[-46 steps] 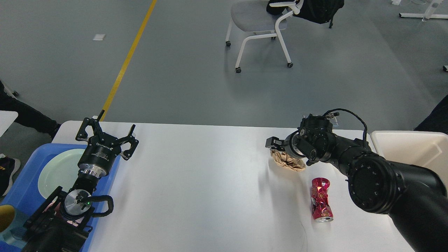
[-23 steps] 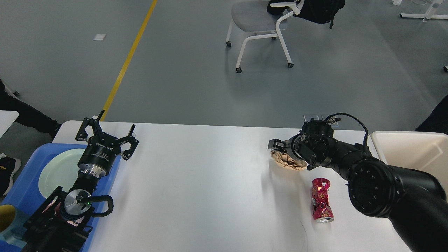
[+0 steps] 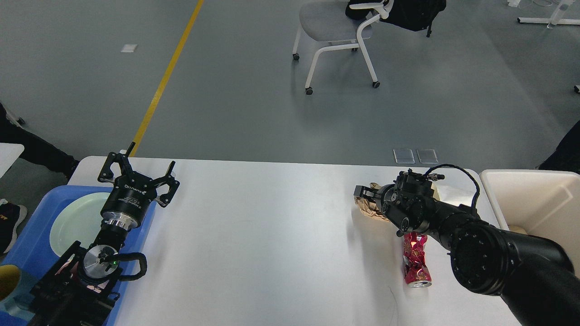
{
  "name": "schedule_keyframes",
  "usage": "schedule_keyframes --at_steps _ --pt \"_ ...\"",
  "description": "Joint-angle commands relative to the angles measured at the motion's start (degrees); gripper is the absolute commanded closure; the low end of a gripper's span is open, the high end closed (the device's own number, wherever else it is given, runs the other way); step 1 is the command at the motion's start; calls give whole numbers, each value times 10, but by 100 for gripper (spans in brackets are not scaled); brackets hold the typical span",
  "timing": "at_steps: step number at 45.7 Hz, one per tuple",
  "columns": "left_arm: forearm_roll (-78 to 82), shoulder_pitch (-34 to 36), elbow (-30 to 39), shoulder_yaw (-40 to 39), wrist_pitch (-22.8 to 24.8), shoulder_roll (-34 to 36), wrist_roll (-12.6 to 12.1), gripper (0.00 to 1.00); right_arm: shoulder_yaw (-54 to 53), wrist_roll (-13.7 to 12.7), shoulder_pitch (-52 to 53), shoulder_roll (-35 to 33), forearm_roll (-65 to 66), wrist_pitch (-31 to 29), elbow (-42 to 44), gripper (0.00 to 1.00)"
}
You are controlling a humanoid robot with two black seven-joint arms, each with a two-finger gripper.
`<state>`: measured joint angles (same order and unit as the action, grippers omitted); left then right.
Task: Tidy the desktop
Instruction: 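Close the right gripper on the crumpled brown paper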
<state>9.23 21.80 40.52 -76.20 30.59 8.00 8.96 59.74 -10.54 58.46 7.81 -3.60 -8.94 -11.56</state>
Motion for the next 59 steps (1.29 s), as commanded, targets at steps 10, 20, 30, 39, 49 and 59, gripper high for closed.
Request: schedule_keyframes --at_steps 10,20,30,39,49,59 --pt "0 0 0 0 0 0 0 4 -3 -2 -9 -2 -2 8 0 35" --pt "0 0 0 0 0 0 0 4 -7 -4 -7 0 -2 -3 -10 100" --pt "0 0 0 0 0 0 0 4 -13 -19 -8 -2 -4 -7 -10 100" --pt "0 0 0 0 0 0 0 4 -70 -30 0 -4 -9 -9 -12 100" --pt "0 0 0 0 0 0 0 4 -131 -41 53 -58 -8 -61 -64 100" --pt "0 0 0 0 0 0 0 4 -107 -43 212 -147 -1 -90 -295 100"
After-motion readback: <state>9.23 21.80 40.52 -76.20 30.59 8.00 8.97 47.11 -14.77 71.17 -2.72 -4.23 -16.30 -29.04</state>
